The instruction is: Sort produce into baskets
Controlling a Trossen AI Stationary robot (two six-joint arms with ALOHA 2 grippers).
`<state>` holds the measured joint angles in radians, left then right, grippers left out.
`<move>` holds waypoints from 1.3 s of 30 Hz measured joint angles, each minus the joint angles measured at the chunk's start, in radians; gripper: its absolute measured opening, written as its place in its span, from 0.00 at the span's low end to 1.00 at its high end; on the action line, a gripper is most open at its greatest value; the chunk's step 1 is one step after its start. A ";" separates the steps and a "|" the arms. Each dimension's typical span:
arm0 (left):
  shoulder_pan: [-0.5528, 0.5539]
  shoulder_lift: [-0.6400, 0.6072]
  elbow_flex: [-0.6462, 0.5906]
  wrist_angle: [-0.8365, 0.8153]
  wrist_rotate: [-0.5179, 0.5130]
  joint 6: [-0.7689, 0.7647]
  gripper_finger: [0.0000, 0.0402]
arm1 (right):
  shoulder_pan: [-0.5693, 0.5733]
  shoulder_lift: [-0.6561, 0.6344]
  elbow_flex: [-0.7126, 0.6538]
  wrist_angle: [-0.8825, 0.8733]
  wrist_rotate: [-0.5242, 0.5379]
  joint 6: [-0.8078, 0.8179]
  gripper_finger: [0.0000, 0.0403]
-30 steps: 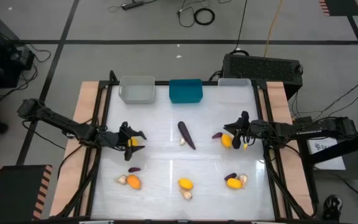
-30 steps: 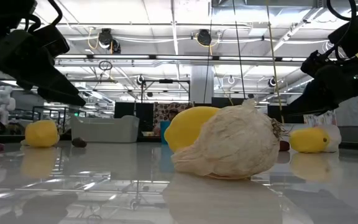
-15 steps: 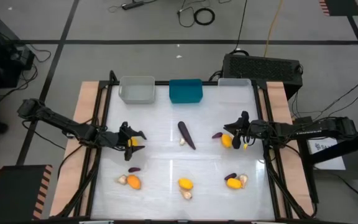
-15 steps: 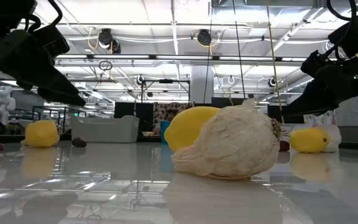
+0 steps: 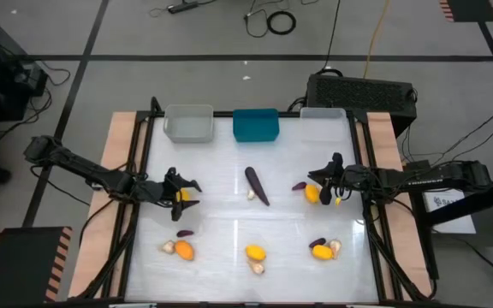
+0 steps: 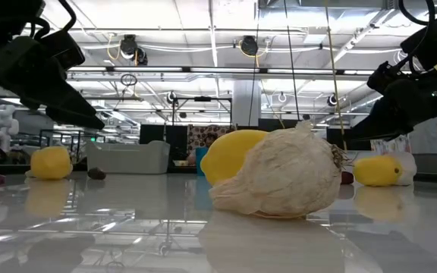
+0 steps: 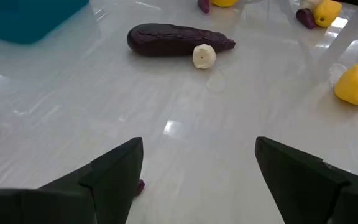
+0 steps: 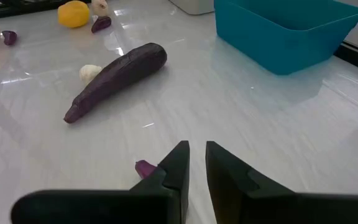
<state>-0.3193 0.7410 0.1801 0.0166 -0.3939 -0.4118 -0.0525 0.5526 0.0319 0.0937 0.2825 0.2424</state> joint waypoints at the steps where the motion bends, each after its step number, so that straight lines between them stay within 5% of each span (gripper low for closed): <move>1: 0.000 0.000 0.000 0.000 0.000 0.000 0.79 | 0.000 0.000 0.000 0.000 0.000 0.000 0.11; 34: 0.000 0.000 0.000 0.000 0.000 0.000 0.79 | 0.000 0.000 0.000 0.000 0.000 0.000 0.11; 39: 0.014 0.000 0.000 0.008 -0.171 0.015 0.79 | 0.000 0.000 0.000 0.000 0.000 0.000 0.11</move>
<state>-0.3051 0.7412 0.1799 0.0251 -0.5648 -0.3972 -0.0527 0.5528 0.0319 0.0937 0.2825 0.2424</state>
